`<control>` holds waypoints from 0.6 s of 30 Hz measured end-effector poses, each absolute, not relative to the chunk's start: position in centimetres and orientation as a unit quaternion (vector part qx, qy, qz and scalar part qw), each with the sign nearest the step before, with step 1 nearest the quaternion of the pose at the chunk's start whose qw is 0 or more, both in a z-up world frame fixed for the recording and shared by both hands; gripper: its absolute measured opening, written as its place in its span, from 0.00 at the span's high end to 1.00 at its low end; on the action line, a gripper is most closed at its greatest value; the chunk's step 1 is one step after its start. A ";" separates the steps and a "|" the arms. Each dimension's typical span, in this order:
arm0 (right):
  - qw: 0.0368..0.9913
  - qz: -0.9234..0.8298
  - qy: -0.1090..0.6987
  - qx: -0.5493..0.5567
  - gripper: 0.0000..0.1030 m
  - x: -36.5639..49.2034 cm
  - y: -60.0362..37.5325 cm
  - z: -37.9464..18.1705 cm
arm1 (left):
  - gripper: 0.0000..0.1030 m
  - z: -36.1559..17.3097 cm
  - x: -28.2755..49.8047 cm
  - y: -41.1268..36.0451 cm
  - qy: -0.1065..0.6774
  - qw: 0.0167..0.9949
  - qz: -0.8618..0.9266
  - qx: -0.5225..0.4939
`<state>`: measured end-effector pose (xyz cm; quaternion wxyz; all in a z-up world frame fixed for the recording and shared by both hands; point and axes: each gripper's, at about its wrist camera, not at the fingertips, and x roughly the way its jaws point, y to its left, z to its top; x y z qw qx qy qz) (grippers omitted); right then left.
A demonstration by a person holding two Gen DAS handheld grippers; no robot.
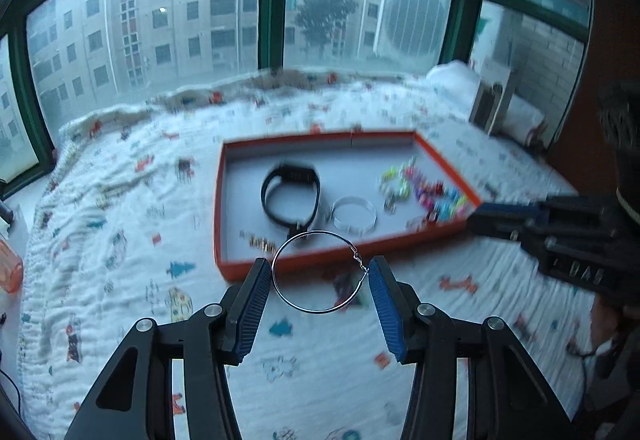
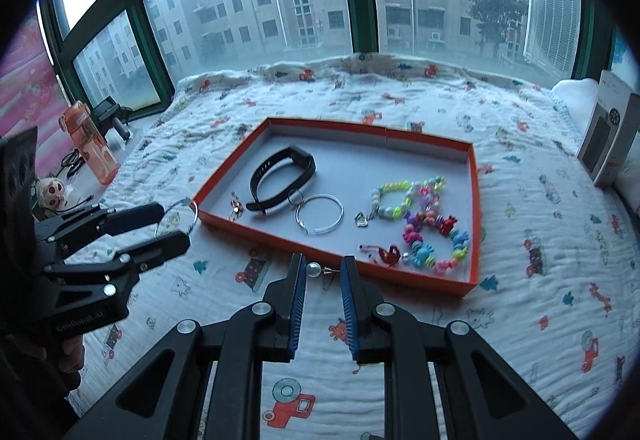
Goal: Organize jewelry
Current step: 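Carry the stud earring and large hoop into the tray and open both tools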
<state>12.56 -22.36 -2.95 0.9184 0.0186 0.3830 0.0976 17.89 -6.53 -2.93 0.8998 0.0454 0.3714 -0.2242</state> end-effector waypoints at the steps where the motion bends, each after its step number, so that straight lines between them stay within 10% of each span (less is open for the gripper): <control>1: 0.920 0.097 0.379 0.019 0.80 12.5 -22.5 -2.7 | 0.48 -2.3 17.9 -6.7 0.365 0.903 -0.223 0.040; 18: 0.934 0.072 0.351 0.008 0.80 15.2 -25.3 -0.6 | 0.48 1.4 21.6 -10.7 0.337 0.919 -0.202 0.000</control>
